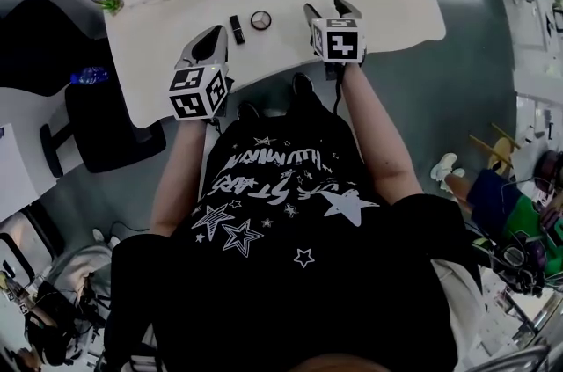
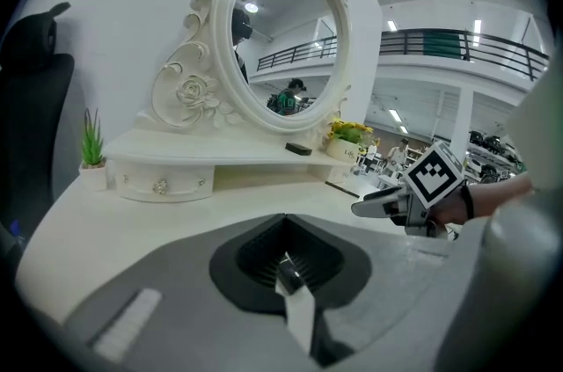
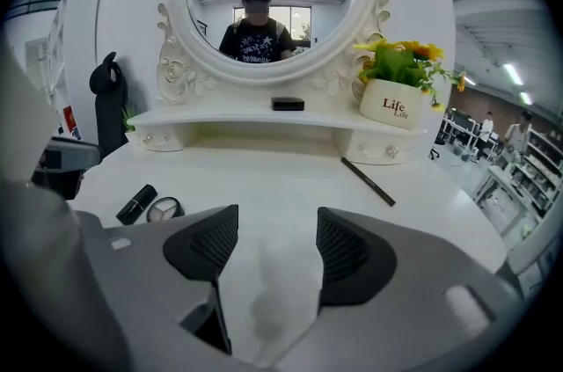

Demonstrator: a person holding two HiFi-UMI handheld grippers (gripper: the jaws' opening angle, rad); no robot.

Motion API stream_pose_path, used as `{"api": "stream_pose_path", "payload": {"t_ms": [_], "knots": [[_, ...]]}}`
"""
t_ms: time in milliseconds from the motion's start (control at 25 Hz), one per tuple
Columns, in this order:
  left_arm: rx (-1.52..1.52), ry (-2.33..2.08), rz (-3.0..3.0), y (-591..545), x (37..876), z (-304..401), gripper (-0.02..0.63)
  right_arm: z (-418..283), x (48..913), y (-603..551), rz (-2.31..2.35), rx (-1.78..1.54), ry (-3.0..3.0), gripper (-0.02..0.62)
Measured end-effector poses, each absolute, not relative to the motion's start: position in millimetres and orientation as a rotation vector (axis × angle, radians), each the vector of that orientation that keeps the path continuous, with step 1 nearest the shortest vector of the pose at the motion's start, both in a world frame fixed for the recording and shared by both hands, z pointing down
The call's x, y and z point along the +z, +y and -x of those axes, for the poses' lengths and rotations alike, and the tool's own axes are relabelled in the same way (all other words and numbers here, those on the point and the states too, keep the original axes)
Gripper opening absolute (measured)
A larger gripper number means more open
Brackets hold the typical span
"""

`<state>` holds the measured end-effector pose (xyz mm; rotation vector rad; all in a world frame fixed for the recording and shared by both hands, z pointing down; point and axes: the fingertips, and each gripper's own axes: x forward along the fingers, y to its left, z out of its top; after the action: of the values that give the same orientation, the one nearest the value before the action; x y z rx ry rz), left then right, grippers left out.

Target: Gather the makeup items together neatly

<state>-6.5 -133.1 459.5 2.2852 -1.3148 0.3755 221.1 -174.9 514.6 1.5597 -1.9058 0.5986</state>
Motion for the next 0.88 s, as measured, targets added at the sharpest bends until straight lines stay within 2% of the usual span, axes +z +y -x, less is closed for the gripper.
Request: {"api": "stream_pose_path", "payload": {"t_ms": [480,880], "knots": [[0.376,-1.403,-2.223,-172,465,-67,0.0,-304,527,-234,-1.478,0.587,-1.935,0.299],[0.38,-1.468,-2.177,-192,471,-102,0.0,-339,543,-271,-1.405,0.59,-1.955,0.261]]}}
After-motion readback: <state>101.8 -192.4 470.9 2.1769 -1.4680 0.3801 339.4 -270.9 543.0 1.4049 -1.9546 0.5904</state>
